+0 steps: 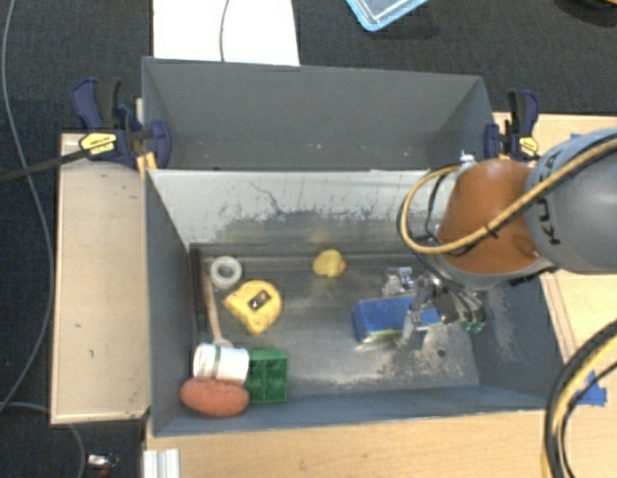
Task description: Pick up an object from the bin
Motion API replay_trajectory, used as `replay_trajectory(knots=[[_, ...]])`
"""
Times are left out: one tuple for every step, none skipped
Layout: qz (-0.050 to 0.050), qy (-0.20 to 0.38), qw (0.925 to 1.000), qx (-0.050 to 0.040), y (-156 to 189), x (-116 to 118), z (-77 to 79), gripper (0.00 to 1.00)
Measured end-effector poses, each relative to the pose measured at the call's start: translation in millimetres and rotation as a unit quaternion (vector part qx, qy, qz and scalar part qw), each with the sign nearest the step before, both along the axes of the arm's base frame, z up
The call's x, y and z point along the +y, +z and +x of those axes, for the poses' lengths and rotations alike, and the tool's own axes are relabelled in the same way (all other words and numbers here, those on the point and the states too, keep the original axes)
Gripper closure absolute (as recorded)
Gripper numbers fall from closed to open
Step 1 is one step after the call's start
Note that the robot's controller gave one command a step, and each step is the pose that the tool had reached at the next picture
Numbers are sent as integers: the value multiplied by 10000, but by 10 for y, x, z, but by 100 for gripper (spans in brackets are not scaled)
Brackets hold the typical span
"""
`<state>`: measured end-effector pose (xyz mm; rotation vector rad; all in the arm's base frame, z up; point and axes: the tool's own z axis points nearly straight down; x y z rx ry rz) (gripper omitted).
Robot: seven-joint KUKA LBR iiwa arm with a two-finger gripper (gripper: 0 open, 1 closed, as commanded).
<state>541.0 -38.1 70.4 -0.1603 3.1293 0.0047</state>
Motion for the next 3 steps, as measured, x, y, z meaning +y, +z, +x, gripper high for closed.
replay_trajectory(knots=[[0,-1,10000,0,0,0,0,100],[6,-141,9999,16,712,-18,17,100],[5,161,9999,43,1530,-185,-112,100]])
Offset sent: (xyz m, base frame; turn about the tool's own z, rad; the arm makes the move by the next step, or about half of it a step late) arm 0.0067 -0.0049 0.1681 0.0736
